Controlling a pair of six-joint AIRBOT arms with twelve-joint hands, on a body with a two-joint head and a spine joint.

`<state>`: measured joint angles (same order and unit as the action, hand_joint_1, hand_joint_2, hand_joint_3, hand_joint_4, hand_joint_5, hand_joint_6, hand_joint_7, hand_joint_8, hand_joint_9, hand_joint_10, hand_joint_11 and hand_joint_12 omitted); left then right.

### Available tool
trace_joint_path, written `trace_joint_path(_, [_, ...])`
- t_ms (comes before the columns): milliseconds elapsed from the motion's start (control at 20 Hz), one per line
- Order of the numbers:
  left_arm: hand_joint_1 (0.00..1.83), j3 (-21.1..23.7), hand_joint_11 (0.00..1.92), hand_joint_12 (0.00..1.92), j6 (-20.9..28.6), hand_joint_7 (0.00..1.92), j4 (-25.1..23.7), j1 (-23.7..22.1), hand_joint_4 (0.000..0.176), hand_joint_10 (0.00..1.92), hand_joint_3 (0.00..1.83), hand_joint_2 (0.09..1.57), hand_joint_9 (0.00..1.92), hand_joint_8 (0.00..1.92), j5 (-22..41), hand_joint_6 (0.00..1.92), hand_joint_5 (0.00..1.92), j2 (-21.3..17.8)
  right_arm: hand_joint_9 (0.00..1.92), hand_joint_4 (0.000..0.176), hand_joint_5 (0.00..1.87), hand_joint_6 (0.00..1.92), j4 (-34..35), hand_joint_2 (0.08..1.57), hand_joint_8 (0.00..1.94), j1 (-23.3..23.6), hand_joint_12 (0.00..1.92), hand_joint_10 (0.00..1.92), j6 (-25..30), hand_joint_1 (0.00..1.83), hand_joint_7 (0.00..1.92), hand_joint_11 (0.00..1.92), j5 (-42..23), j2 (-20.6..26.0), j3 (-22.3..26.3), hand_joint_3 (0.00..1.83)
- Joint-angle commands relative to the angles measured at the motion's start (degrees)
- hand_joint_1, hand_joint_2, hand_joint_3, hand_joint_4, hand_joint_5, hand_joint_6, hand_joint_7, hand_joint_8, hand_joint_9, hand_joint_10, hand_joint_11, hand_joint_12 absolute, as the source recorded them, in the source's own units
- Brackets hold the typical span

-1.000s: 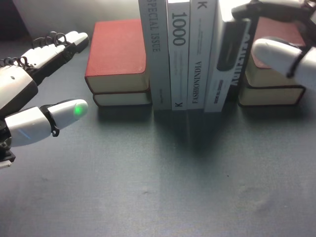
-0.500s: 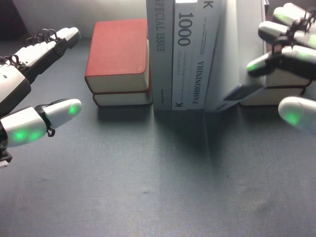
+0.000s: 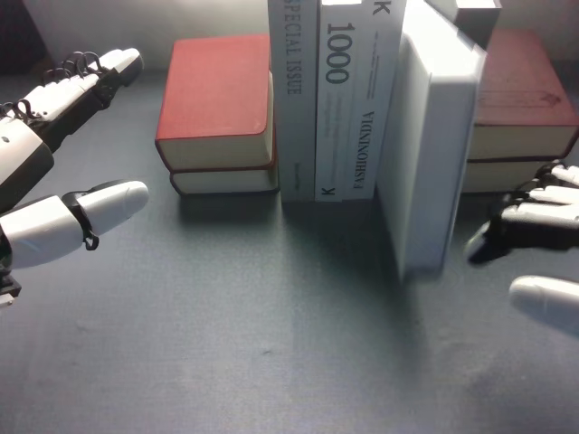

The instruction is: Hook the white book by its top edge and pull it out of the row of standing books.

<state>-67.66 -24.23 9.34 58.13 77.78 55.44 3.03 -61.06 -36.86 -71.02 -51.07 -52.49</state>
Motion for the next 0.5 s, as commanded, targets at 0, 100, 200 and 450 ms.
trace_joint_path(0, [0.44, 0.22, 0.00, 0.77, 0.11, 0.00, 0.95, -0.13, 0.000, 0.00, 0.00, 1.34, 0.05, 0.00, 7.66, 0.00, 0.03, -0.48, 0.54, 0.000, 0.35, 0.74, 0.67, 1.55, 0.42, 0.18, 1.76, 0.99, 0.66, 0.25, 0.69, 0.03, -8.48, 0.20, -0.22, 0.00])
trace_joint_path(100, [0.47, 0.28, 0.00, 0.81, 0.12, 0.00, 1.08, -0.01, 0.000, 0.00, 0.00, 1.35, 0.05, 0.00, 7.76, 0.00, 0.03, -0.48, 0.57, 0.000, 0.24, 0.71, 1.63, 1.57, 0.43, -0.08, 1.66, 0.97, 0.69, 0.11, 0.62, 0.00, -10.02, 0.29, -0.16, 0.01])
trace_joint_path(200, [0.46, 0.40, 0.00, 0.75, 0.12, 0.00, 1.21, 0.12, 0.000, 0.00, 0.00, 1.35, 0.06, 0.00, 8.01, 0.00, 0.02, -0.48, 0.64, 0.000, 0.24, 0.69, 2.52, 1.57, 0.41, -0.50, 1.66, 0.92, 0.69, 0.04, 0.63, 0.00, -10.96, 0.30, -0.05, 0.02])
trace_joint_path(450, [0.46, 1.06, 0.00, 0.56, -0.18, 0.00, 1.47, 0.70, 0.000, 0.01, 0.00, 1.34, 0.03, 0.00, 9.13, 0.00, 0.03, -0.85, 0.32, 0.000, 0.14, 0.80, 7.08, 1.56, 0.40, -2.87, 1.67, 0.96, -1.68, 0.00, 0.46, 0.06, -17.43, 2.43, 1.28, 0.00])
